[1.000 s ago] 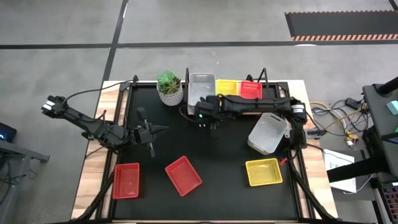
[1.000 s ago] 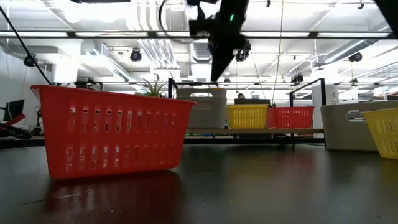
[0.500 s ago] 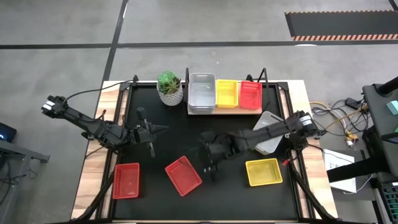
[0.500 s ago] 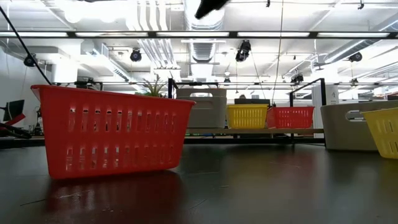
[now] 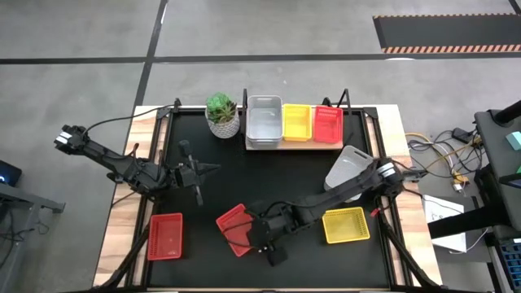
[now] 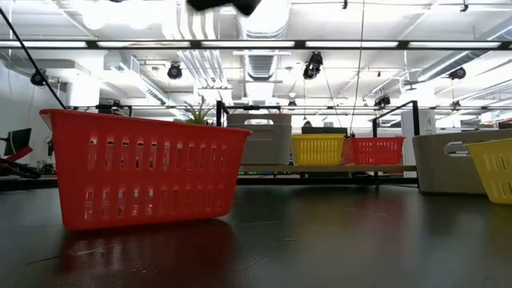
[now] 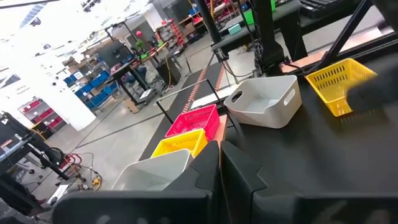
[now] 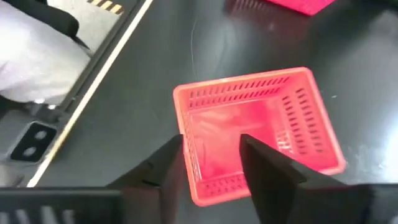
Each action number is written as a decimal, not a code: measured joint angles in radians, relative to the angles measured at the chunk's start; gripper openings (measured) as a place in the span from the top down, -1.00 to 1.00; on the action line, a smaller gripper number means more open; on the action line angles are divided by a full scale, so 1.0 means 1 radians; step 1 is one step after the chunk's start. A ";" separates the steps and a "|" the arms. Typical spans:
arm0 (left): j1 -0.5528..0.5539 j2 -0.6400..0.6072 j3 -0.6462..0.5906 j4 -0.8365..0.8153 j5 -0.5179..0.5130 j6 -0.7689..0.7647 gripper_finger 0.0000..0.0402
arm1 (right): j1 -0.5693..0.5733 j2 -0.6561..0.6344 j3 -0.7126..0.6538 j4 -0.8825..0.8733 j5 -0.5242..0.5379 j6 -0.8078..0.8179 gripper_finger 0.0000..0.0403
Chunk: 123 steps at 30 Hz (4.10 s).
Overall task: Stack baskets on shelf by color
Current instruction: Stack the right red bin on the red bin on the shelf
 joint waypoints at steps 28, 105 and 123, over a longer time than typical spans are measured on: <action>0.000 0.005 0.004 -0.001 0.005 -0.019 1.00 | -0.040 0.210 0.000 0.120 -0.099 0.029 0.45; 0.000 0.059 0.006 0.112 0.003 0.030 1.00 | -0.913 -0.872 -0.839 -0.158 0.127 -0.359 0.96; -0.001 0.064 0.004 0.128 0.003 0.036 1.00 | -0.934 -0.744 -0.835 -0.144 0.127 -0.537 0.96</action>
